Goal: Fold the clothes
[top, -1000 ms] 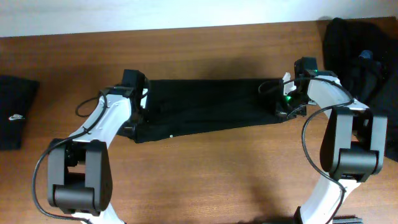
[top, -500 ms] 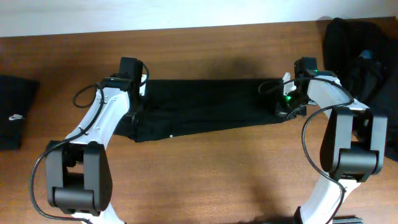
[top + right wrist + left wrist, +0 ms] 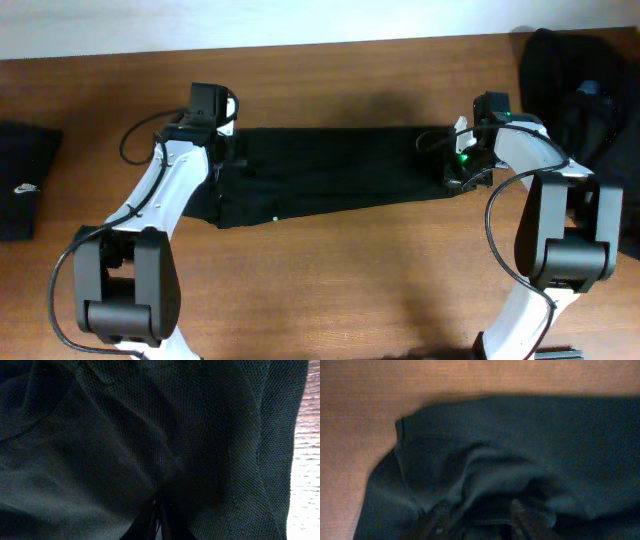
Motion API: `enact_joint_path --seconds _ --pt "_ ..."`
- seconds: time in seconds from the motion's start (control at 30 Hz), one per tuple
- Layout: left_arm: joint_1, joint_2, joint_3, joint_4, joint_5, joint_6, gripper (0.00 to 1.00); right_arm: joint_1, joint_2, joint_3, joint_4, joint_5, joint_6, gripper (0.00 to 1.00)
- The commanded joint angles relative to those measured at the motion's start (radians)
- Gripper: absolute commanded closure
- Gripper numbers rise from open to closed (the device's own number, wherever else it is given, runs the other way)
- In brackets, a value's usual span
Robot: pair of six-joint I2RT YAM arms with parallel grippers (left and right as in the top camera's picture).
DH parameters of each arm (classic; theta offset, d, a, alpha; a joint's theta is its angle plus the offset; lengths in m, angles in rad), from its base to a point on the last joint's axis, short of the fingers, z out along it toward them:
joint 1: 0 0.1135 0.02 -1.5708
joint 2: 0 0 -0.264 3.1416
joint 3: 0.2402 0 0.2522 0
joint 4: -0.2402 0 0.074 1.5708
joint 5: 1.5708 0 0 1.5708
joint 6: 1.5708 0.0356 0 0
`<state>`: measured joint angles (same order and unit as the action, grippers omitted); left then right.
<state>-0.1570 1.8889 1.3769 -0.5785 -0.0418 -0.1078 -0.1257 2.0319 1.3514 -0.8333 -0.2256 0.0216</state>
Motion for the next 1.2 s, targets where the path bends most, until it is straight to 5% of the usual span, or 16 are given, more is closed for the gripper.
enact_joint_path --seconds 0.0,0.27,0.4,0.57,0.97,1.17 --pt "0.004 -0.003 0.05 -0.011 0.0 0.004 0.53 0.001 0.041 -0.039 0.0 0.025 -0.006 0.9" --pt "-0.011 -0.021 0.276 -0.51 0.051 -0.048 0.41 0.001 0.041 -0.039 0.002 0.025 -0.007 0.89" --pt "-0.059 -0.021 0.253 -0.62 0.109 -0.06 0.4 0.001 0.041 -0.039 0.008 0.025 -0.007 0.89" --pt "-0.179 -0.019 0.202 -0.61 0.081 -0.102 0.41 0.001 0.041 -0.039 0.008 0.025 -0.006 0.89" --pt "-0.441 0.001 0.076 -0.447 -0.338 -0.138 0.42 0.001 0.041 -0.039 0.003 0.025 -0.006 0.88" --pt "-0.454 0.028 -0.045 -0.288 -0.386 0.061 0.38 0.001 0.041 -0.039 0.003 0.025 -0.006 0.88"
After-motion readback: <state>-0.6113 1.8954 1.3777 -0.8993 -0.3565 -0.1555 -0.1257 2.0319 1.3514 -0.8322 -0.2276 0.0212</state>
